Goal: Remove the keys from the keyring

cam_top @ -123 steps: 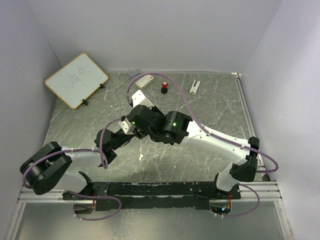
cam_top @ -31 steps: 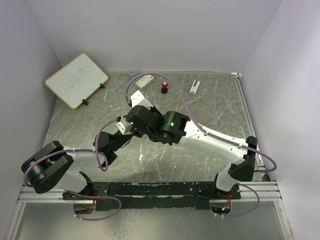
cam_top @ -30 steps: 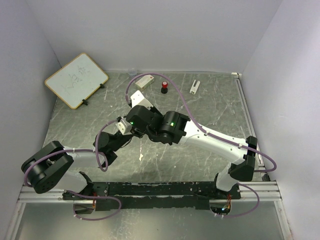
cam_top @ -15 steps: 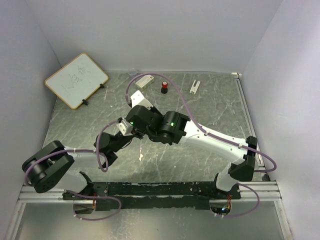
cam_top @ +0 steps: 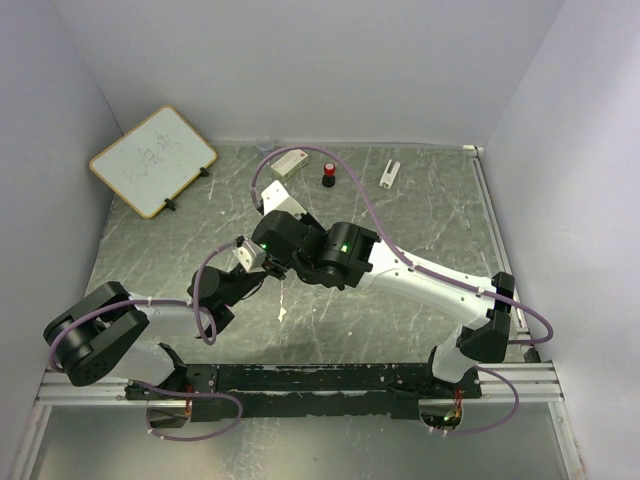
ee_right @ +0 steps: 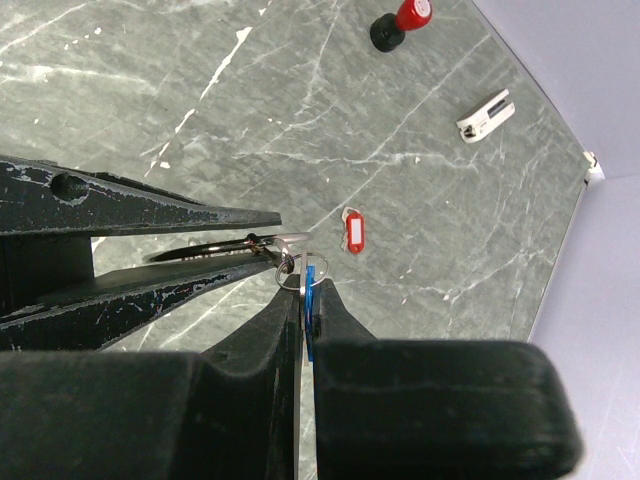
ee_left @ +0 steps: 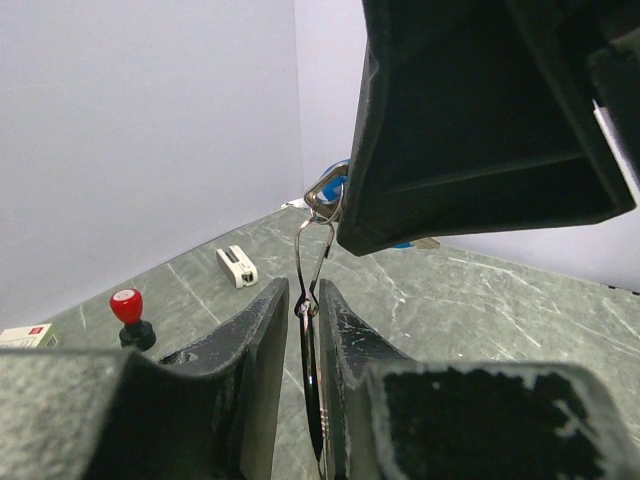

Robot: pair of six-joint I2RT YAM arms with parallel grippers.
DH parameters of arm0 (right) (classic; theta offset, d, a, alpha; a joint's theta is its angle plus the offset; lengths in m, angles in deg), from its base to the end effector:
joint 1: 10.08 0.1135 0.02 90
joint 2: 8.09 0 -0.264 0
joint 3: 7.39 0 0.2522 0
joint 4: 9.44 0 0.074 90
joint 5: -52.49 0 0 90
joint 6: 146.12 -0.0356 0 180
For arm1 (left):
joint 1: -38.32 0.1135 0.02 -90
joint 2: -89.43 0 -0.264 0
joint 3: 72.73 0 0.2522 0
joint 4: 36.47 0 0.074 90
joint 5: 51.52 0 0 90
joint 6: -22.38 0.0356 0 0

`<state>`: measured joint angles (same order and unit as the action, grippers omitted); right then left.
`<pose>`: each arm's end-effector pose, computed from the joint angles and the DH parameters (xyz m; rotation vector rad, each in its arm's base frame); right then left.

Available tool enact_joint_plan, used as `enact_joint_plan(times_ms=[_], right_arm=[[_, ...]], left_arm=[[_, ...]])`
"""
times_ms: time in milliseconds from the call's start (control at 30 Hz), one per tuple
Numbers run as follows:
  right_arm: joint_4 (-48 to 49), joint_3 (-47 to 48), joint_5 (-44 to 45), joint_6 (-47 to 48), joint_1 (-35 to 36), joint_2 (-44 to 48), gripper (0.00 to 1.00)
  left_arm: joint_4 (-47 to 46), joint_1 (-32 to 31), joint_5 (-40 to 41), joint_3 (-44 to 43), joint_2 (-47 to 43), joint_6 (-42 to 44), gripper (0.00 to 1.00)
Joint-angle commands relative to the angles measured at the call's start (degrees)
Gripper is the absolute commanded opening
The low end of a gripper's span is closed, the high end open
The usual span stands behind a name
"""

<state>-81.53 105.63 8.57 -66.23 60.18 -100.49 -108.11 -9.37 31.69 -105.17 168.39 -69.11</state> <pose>0.1351 0.3006 0.3889 -0.7928 2.0005 -0.2115 0.1598 -0.1818 0.2360 0.5590 1.0324 -0.8284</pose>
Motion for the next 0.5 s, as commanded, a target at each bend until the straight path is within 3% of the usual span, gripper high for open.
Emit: enact_joint_plan(times_ms=[0,467], right_arm=[[-0.03,0.95,1.44,-0.48,0.21,-0.20,0.00],[-0.12,0.76,1.09,-0.45,0.15,-0.31,0.00]], left_arm=[[-2.07,-0.44,1.16,0.57,-0.99,0.59,0.30],[-3.02,-0.53,0.37,-0.56,-0.81,0.53,0.33]])
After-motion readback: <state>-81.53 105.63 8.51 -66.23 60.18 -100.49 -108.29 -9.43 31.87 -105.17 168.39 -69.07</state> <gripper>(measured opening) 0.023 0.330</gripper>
